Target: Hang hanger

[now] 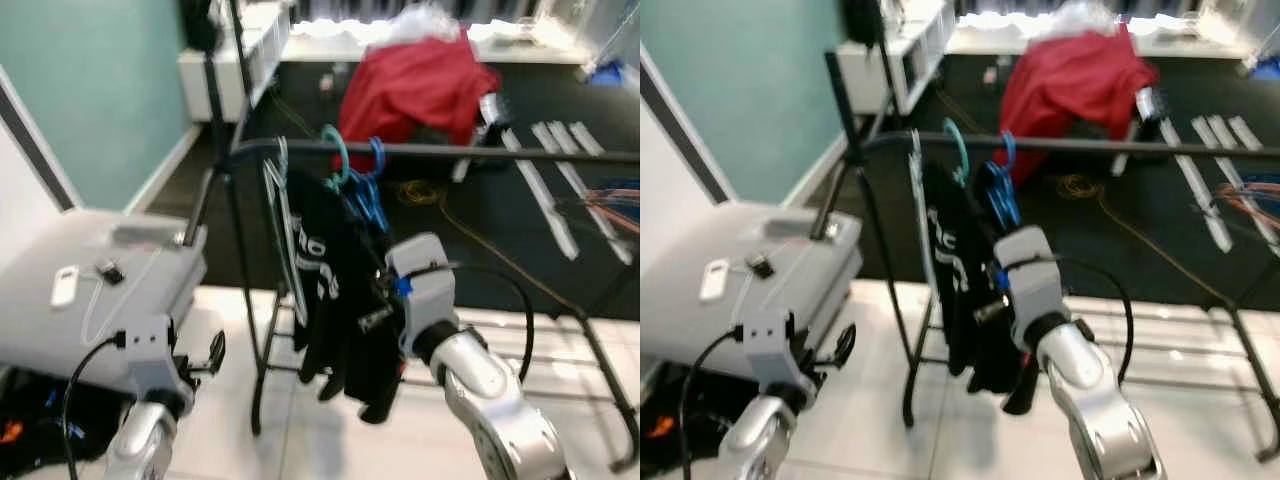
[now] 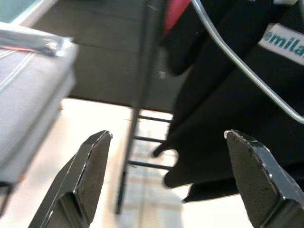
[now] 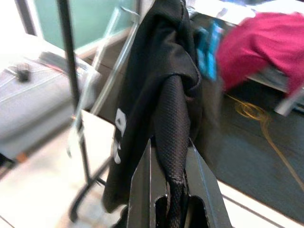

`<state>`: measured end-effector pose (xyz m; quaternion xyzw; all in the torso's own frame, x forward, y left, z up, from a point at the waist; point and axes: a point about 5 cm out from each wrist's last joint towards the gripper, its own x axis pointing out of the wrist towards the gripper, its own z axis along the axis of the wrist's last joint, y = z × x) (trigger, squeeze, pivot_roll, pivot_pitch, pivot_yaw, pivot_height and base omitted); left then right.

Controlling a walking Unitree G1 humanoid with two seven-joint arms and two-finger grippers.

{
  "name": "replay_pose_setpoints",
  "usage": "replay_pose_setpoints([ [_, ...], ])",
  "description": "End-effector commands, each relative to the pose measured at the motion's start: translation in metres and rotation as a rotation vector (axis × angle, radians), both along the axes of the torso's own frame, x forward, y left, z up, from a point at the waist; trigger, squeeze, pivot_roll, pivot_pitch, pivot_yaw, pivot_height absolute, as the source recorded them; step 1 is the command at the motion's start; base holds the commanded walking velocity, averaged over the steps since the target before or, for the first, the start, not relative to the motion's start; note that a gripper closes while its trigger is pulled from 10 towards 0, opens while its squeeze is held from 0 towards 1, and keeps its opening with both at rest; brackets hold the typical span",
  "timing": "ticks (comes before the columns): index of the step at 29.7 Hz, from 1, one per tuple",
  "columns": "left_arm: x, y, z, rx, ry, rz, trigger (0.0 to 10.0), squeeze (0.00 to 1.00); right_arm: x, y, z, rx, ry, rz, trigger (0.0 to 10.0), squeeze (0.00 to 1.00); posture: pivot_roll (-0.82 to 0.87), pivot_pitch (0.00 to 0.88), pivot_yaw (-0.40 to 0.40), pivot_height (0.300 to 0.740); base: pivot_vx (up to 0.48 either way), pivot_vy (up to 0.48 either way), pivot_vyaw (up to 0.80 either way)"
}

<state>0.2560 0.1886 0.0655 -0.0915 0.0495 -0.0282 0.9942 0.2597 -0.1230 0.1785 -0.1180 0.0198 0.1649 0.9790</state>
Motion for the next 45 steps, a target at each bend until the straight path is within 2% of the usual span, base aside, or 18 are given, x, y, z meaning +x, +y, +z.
replay_pose_setpoints([
  [1,-0.005,0.004,-0.008,0.006,0.037,0.009,10.0,0.00,-0.002,0.004,0.005,0.012,-0.028,0.009,0.0,0.00,-0.12,0.092,-0.007,0.740,-0.379,0.000,0.00],
  [8,-0.004,0.003,-0.007,0.002,0.034,0.009,10.0,0.00,0.004,-0.004,0.003,0.001,-0.022,-0.055,0.0,0.00,-0.12,0.095,-0.007,0.740,-0.374,0.000,0.00],
  [16,0.001,0.007,0.000,0.009,0.008,0.009,10.0,0.00,0.020,-0.021,0.005,-0.025,-0.021,-0.099,0.0,0.00,-0.11,0.089,-0.006,0.740,-0.364,0.000,0.00],
  [22,0.011,0.020,0.019,0.018,-0.060,0.021,10.0,0.00,0.030,-0.032,0.011,-0.025,-0.024,-0.111,0.0,0.00,-0.11,0.088,-0.002,0.740,-0.300,0.000,0.00],
  [23,0.014,0.022,0.027,0.015,-0.089,0.014,10.0,0.00,0.032,-0.034,0.014,-0.023,-0.031,-0.106,0.6,0.00,-0.11,0.088,-0.002,0.740,0.000,0.000,0.00],
  [25,0.016,0.023,0.032,0.014,-0.109,0.009,10.0,0.00,0.033,-0.035,0.015,-0.022,-0.036,-0.103,0.6,0.00,-0.11,0.088,-0.002,0.740,0.000,0.000,0.00],
  [26,0.018,0.023,0.040,0.016,-0.135,-0.003,10.0,0.00,0.036,-0.036,0.018,-0.014,-0.043,-0.097,6.9,0.00,-0.11,0.086,0.001,0.740,0.000,0.000,0.00],
  [27,0.021,0.022,0.046,0.017,-0.158,-0.014,10.0,0.00,0.037,-0.035,0.021,0.007,-0.048,-0.084,8.2,0.00,-0.11,0.086,0.001,0.740,0.000,0.000,0.00],
  [29,0.028,0.016,0.068,0.009,-0.235,-0.064,10.0,0.00,0.040,-0.028,0.027,0.044,-0.050,0.009,9.4,0.00,-0.10,0.084,0.001,0.740,0.000,0.000,0.00],
  [32,0.031,0.013,0.075,0.007,-0.261,-0.084,10.0,0.00,0.040,-0.026,0.029,0.057,-0.047,0.045,9.4,0.00,-0.10,0.084,0.001,0.740,0.000,0.000,0.00],
  [36,0.034,0.010,0.093,0.011,-0.321,-0.126,10.0,0.00,0.039,-0.028,0.032,0.064,-0.028,0.114,10.0,0.00,-0.10,0.085,-0.001,0.740,0.000,0.000,0.00],
  [38,0.038,0.010,0.112,0.023,-0.385,-0.166,10.0,0.00,0.031,-0.033,0.036,0.109,0.011,0.245,10.0,0.00,-0.10,0.087,-0.003,0.740,0.000,0.000,0.00],
  [39,0.038,0.010,0.112,0.023,-0.385,-0.166,10.0,0.00,0.031,-0.033,0.036,0.109,0.011,0.245,10.0,0.00,-0.10,0.087,-0.003,0.740,0.000,0.000,0.00],
  [40,0.040,0.010,0.122,0.028,-0.417,-0.185,10.0,0.00,0.022,-0.035,0.041,0.137,0.021,0.358,10.0,0.00,-0.10,0.087,-0.003,0.740,0.000,0.000,0.00],
  [41,0.040,0.010,0.122,0.028,-0.417,-0.185,10.0,0.00,0.022,-0.035,0.041,0.137,0.021,0.358,10.0,0.00,-0.10,0.087,-0.003,0.740,0.000,0.000,0.00],
  [42,0.041,0.011,0.129,0.029,-0.441,-0.201,10.0,0.00,0.015,-0.037,0.045,0.159,0.030,0.447,10.0,0.00,-0.11,0.089,-0.001,0.740,0.000,0.000,0.00],
  [44,0.041,0.011,0.129,0.029,-0.441,-0.201,10.0,0.00,0.015,-0.037,0.045,0.159,0.030,0.447,10.0,0.00,-0.11,0.089,-0.001,0.740,0.000,0.000,0.00],
  [45,0.042,0.011,0.138,0.033,-0.470,-0.226,10.0,0.00,0.006,-0.041,0.049,0.179,0.035,0.543,10.0,0.00,-0.11,0.089,-0.004,0.740,0.000,0.000,0.00],
])
